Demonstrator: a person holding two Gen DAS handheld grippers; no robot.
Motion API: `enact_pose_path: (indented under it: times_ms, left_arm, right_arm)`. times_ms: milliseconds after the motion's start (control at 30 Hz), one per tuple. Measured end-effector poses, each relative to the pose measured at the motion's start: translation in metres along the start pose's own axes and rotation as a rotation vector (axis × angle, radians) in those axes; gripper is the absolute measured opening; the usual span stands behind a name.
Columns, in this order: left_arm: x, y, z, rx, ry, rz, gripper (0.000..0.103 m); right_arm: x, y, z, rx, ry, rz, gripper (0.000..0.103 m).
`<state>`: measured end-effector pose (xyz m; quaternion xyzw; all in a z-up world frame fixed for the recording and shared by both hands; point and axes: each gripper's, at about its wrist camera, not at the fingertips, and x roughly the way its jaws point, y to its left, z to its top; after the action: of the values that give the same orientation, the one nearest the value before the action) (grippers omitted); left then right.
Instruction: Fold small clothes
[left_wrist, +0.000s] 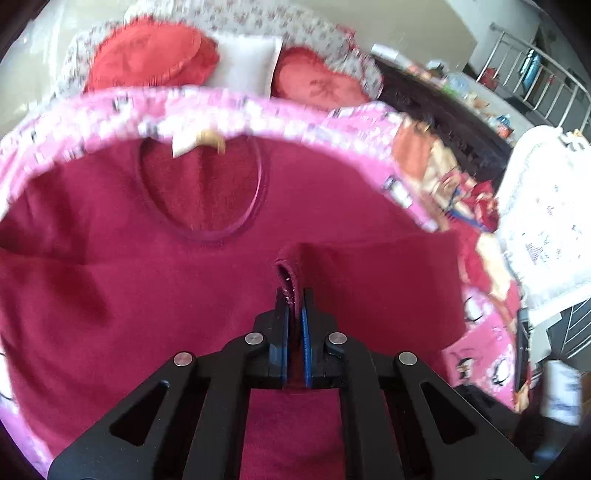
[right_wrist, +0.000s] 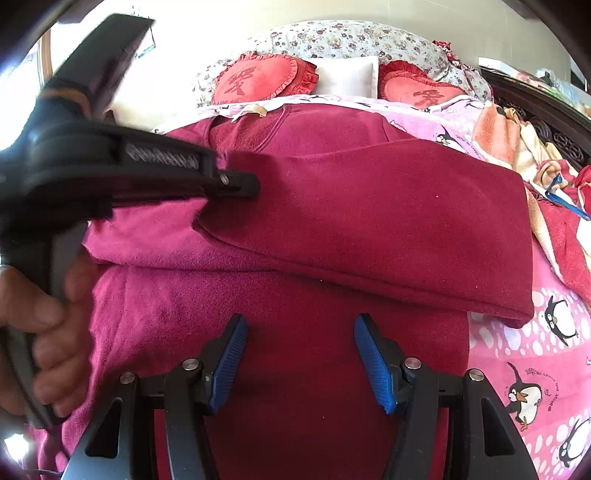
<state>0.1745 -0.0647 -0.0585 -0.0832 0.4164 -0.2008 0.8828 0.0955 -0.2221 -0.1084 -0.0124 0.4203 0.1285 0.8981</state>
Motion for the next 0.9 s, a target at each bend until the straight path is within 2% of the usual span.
enact_pose_path:
  times_ms: [100, 200, 333, 533, 767, 900]
  left_arm:
    - [-0.044, 0.004, 0.012, -0.013, -0.086, -0.025, 0.004]
    - [-0.086, 0.024, 0.022, -0.052, -0.153, -0.019, 0.004]
    - [-0.114, 0.067, 0.021, -0.103, -0.187, 0.053, 0.004]
    - [-0.114, 0.121, -0.002, -0.191, -0.146, 0.126, 0.004]
    - [-0.099, 0.135, -0.017, -0.193, -0.123, 0.182, 0.004]
    - [-0.082, 0.144, -0.020, -0.191, -0.083, 0.188, 0.004]
  right_arm:
    - [0.000, 0.001, 0.000, -0.003, 0.000, -0.005, 0.058]
    - [0.000, 0.002, 0.000, -0.005, 0.000, -0.008, 0.058]
    - [0.000, 0.002, 0.000, -0.006, 0.000, -0.009, 0.058]
    - [-0.001, 0.003, 0.000, -0.009, 0.001, -0.013, 0.059]
    - [-0.001, 0.002, 0.001, -0.011, 0.002, -0.015, 0.059]
    - [0.000, 0.002, 0.000, -0.011, 0.002, -0.015, 0.059]
